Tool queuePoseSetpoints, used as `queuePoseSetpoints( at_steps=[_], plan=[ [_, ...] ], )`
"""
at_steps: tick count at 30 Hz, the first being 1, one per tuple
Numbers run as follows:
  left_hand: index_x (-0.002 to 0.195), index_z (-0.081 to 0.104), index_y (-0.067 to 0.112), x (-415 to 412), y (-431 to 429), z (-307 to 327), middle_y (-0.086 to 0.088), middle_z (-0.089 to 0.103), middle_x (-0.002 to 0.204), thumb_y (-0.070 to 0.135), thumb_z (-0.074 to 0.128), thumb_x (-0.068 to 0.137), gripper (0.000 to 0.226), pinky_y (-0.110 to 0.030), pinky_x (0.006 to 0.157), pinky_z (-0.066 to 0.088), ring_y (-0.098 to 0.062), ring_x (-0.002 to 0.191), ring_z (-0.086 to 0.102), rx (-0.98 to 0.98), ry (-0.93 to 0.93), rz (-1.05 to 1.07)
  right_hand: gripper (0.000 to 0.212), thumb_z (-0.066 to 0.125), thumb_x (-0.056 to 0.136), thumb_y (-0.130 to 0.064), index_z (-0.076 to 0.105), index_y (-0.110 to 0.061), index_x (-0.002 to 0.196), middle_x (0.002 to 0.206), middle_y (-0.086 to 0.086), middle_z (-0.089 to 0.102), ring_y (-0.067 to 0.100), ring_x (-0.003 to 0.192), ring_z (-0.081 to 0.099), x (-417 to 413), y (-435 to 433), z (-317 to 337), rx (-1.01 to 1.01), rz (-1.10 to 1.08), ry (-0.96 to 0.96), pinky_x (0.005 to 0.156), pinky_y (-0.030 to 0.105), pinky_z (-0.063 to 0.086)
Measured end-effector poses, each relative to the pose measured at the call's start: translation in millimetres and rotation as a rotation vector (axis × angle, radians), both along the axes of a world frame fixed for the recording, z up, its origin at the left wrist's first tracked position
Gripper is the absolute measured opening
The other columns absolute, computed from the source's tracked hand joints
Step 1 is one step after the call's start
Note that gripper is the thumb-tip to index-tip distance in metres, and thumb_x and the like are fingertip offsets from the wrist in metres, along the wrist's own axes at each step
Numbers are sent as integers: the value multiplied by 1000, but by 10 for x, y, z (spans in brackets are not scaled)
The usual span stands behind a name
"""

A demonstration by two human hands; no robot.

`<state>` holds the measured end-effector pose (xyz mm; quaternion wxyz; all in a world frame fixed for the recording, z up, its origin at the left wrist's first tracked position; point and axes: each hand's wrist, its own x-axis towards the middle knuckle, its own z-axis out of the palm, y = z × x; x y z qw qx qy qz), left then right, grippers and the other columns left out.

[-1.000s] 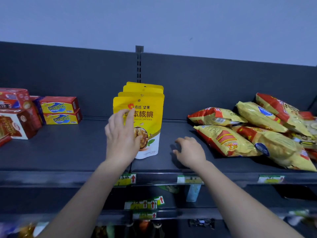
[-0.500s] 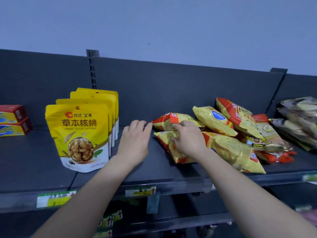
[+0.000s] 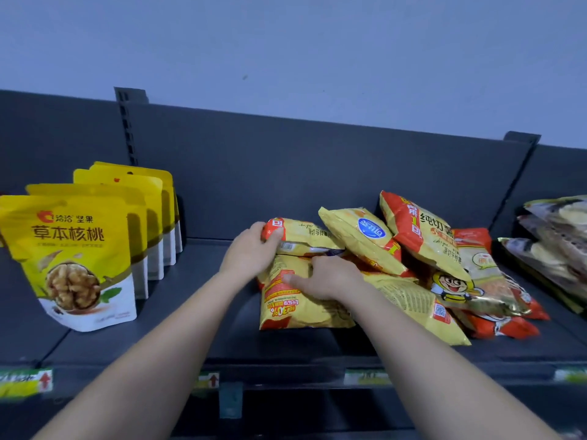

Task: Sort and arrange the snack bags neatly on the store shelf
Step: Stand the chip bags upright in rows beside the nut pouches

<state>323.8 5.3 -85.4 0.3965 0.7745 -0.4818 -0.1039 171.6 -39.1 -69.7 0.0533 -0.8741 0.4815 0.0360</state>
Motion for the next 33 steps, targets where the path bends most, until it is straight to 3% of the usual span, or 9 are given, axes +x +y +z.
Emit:
queuePoseSetpoints(
  at_steps=[2, 7, 10, 13, 17, 22, 27, 31, 33],
  plan=[
    [104, 57, 18, 28, -76, 15, 0, 64, 101, 62, 42, 91, 48, -38, 80, 50, -22, 95, 61, 32, 35, 62, 100, 36, 68, -92, 50, -17, 133, 134, 6, 56, 28, 124, 51, 28, 2, -19, 60, 19, 40, 98, 43, 39],
    [73, 51, 13, 241, -171, -25, -6, 62, 80, 27, 57, 92, 25, -41, 69, 52, -28, 79, 63, -32, 96, 161, 105, 50, 59, -91, 38, -21, 137, 138, 4, 51, 30, 131, 42, 104, 18, -48, 108, 66, 15, 111, 55, 20],
    [73, 49, 17, 430, -75, -109, -7, 62, 81, 19, 55, 93, 21, -52, 71, 57, -30, 80, 66, -272, 267, 158, 105, 68, 60, -77, 29, -23, 141, 134, 3, 52, 30, 124, 47, 169, 8, -57, 125, 163, -72, 109, 50, 30],
    [85, 54, 25, 523, 173, -220, 2, 64, 90, 16, 52, 96, 14, -43, 74, 58, -17, 89, 66, -461, 284, 109, 110, 78, 62, -61, 17, -29, 148, 137, 3, 49, 29, 122, 49, 222, -14, -98, 202, 213, -151, 100, 42, 43],
    [114, 58, 16, 592, 439, -425, 7, 63, 99, 15, 55, 96, 18, -20, 71, 51, -2, 91, 62, -437, 218, 68, 83, 71, 74, -43, 32, -21, 143, 139, 6, 43, 27, 127, 44, 349, 15, -193, 65, 160, -229, 105, 38, 40],
    [86, 61, 13, 726, 518, -440, 0, 67, 87, 13, 63, 89, 3, -22, 60, 43, -9, 78, 62, -269, 307, 134, 49, 50, 86, -26, 45, -18, 134, 130, 5, 53, 28, 122, 49, 526, 63, -271, -81, 116, -279, 100, 40, 43],
    [104, 66, 19, 742, 544, -338, 10, 68, 94, 9, 63, 89, 18, -11, 60, 46, 1, 82, 65, -256, 366, -4, 59, 46, 89, -33, 30, -25, 146, 113, -8, 56, 12, 105, 53, 528, 30, -102, 471, -131, -1062, 96, 39, 42],
    [122, 63, 15, 680, 566, -353, 15, 67, 102, 3, 61, 90, 35, -11, 64, 52, 10, 89, 63, -320, 335, -119, 92, 62, 63, -81, 49, -25, 135, 130, -3, 58, 20, 118, 57, 645, 38, -31, 679, -240, -1250, 99, 45, 46],
    [128, 60, 17, 670, 559, -349, 16, 66, 108, 2, 60, 90, 41, -15, 68, 55, 7, 95, 63, -335, 286, -178, 82, 74, 67, -67, 52, -15, 127, 119, 1, 63, 19, 101, 64, 633, 47, 18, 682, -344, -1289, 80, 38, 55]
  ],
)
